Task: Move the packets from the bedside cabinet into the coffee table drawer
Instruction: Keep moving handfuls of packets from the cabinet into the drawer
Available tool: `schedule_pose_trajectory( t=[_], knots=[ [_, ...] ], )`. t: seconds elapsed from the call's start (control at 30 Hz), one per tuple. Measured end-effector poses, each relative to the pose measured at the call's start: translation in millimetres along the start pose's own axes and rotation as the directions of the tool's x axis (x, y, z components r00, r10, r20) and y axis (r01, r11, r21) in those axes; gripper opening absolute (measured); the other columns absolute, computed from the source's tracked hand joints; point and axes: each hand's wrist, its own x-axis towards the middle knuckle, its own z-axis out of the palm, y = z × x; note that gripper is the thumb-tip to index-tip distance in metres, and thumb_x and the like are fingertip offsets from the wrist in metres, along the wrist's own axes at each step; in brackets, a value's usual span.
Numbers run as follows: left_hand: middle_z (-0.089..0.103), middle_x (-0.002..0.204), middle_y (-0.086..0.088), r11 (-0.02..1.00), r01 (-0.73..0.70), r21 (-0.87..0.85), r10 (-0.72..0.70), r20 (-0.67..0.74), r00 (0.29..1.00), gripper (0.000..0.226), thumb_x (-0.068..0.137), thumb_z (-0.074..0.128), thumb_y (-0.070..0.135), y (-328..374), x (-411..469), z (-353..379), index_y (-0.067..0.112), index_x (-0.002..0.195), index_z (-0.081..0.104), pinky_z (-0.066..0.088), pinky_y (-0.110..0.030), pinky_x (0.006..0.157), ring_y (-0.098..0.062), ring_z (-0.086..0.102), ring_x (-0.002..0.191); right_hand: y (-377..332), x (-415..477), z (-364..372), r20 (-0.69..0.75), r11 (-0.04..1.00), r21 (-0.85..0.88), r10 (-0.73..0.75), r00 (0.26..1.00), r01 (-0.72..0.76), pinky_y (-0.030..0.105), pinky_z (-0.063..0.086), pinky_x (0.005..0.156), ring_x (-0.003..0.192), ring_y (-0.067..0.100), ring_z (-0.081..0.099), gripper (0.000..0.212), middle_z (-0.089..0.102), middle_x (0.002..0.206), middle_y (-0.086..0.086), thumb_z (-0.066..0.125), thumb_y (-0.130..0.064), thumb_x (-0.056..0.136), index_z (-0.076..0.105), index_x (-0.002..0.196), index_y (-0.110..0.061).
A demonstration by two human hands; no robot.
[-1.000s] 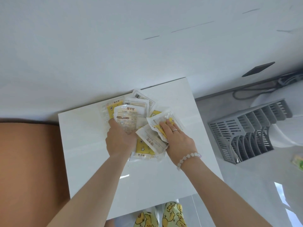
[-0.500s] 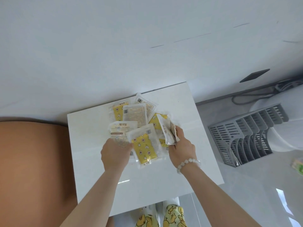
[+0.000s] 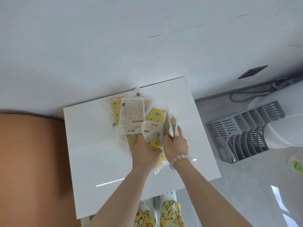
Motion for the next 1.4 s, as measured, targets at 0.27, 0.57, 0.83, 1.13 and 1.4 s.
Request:
schedule_pose_trajectory(
  t=[0.27, 0.57, 0.83, 1.13, 1.4],
  knots=[
    [0.06, 0.087, 0.005, 0.995, 0.04, 0.087, -0.041, 0.005, 0.999, 0.037, 0.075, 0.07, 0.016, 5, -19, -32, 0.024, 0.105, 0.05, 0.044, -0.027, 0.07, -0.018, 0.055, 0.082, 7, -5, -24, 0.133, 0.845, 0.459, 0.242, 0.961, -0.276, 0.033, 0.06, 0.063, 0.082, 0.022, 0.059, 0.017, 0.059, 0.087, 0.009, 0.044, -0.002, 0.089, 0.054, 0.102, -0.003],
    [0.066, 0.089, 0.001, 0.997, -0.005, 0.075, -0.01, 0.191, 0.982, 0.048, 0.066, 0.076, 0.013, 69, -84, -104, 0.019, 0.11, 0.058, 0.05, -0.02, 0.059, -0.014, 0.064, 0.068, -4, -90, -124, 0.367, 0.744, 0.541, 0.211, 0.906, -0.393, 0.038, 0.056, 0.062, 0.083, 0.031, 0.067, 0.019, 0.068, 0.094, 0.016, 0.048, 0.006, 0.091, 0.057, 0.1, -0.008],
    [0.065, 0.107, 0.004, 0.972, -0.231, 0.032, 0.202, 0.378, 0.904, 0.051, 0.072, 0.078, 0.014, 147, -134, -144, 0.02, 0.117, 0.056, 0.041, -0.013, 0.057, -0.005, 0.06, 0.085, -35, -170, -175, 0.305, 0.529, 0.781, 0.14, 0.942, -0.332, 0.044, 0.056, 0.072, 0.082, 0.033, 0.07, 0.039, 0.071, 0.089, 0.017, 0.039, 0.008, 0.075, 0.058, 0.108, -0.001],
    [0.069, 0.095, 0.003, 0.851, -0.518, 0.086, 0.388, 0.562, 0.73, 0.033, 0.073, 0.077, 0.015, 205, -201, -138, 0.019, 0.102, 0.061, 0.047, -0.014, 0.064, -0.007, 0.063, 0.079, -52, -243, -192, 0.022, 0.325, 0.945, 0.043, 0.999, -0.035, 0.051, 0.049, 0.091, 0.093, 0.037, 0.065, 0.027, 0.071, 0.097, 0.022, 0.053, -0.021, 0.092, 0.064, 0.106, -0.001],
    [0.069, 0.083, 0.004, 0.776, -0.626, 0.08, 0.383, 0.728, 0.568, 0.027, 0.071, 0.079, 0.008, 222, -260, -85, 0.02, 0.089, 0.062, 0.049, -0.022, 0.059, -0.011, 0.066, 0.076, 13, -318, -228, -0.251, 0.393, 0.911, 0.285, 0.925, 0.126, 0.04, 0.058, 0.075, 0.084, 0.032, 0.07, 0.02, 0.073, 0.093, 0.017, 0.07, -0.015, 0.084, 0.067, 0.099, -0.003]
  ],
)
